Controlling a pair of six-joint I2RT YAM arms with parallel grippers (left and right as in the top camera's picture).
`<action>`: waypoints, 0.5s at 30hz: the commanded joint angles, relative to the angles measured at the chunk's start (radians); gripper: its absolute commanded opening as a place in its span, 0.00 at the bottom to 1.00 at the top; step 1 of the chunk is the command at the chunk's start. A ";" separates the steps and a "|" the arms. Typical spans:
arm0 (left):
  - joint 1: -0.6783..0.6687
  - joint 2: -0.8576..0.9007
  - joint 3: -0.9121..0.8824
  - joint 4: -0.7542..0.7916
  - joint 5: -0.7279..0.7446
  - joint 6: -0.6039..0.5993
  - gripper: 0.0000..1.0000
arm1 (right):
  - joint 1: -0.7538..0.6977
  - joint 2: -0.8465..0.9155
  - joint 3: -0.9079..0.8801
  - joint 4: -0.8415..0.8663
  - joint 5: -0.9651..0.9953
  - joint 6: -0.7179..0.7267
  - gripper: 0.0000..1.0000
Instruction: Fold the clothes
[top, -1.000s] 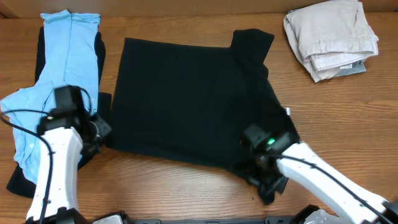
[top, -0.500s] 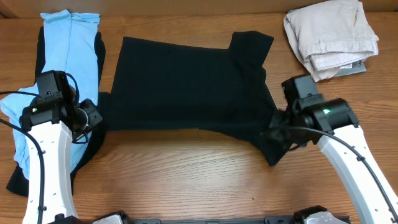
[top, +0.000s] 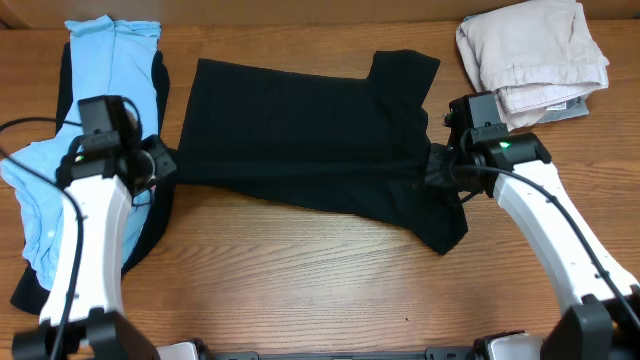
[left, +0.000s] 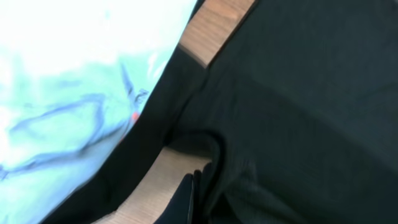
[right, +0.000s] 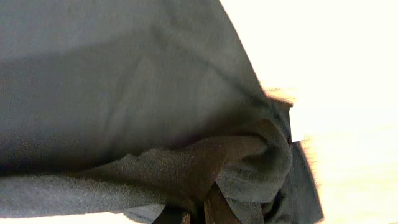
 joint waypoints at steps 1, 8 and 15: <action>-0.006 0.085 0.021 0.120 -0.047 0.022 0.04 | -0.023 0.031 0.022 0.040 0.056 -0.023 0.04; -0.015 0.226 0.021 0.330 -0.010 0.021 0.04 | -0.024 0.074 0.022 0.099 0.060 -0.023 0.04; -0.053 0.332 0.021 0.485 0.012 0.021 0.05 | -0.024 0.141 0.022 0.139 0.068 -0.022 0.04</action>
